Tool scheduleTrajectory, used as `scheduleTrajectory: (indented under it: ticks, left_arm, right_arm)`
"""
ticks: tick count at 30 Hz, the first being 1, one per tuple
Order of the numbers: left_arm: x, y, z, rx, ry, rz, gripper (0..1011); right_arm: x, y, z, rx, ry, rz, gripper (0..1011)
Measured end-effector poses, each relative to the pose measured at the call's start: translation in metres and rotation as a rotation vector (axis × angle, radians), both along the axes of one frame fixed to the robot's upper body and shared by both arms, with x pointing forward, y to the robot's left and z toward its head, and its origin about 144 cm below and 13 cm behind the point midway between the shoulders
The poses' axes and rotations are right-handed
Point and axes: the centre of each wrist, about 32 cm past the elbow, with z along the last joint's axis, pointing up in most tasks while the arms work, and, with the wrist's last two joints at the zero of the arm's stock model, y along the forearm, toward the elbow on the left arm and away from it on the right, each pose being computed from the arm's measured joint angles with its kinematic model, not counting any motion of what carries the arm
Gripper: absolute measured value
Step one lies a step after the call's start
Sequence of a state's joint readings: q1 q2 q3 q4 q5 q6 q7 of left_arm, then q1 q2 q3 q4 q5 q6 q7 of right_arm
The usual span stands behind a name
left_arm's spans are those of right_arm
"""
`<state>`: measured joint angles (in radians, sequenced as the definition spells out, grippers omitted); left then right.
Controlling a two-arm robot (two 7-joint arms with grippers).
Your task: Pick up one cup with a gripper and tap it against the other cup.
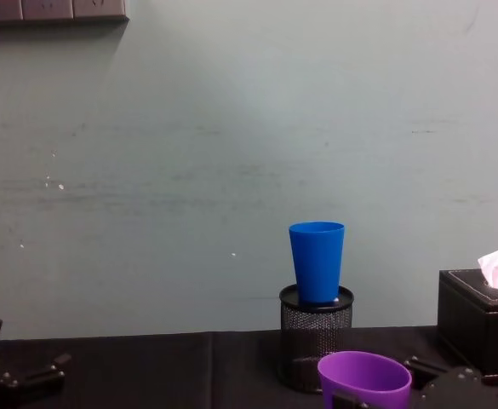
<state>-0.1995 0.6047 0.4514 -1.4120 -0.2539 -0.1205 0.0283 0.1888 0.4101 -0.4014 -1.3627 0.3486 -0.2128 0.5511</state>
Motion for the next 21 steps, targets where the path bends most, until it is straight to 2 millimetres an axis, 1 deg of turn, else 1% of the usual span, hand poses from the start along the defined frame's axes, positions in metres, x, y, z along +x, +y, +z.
scheduleTrajectory:
  ticks: [21]
  left_arm:
    - [0.0000, 0.0000, 0.0000, 0.000, 0.000, 0.000, 1005]
  right_arm:
    - [0.0008, 0.0024, -0.0104, 0.005, 0.010, -0.005, 729]
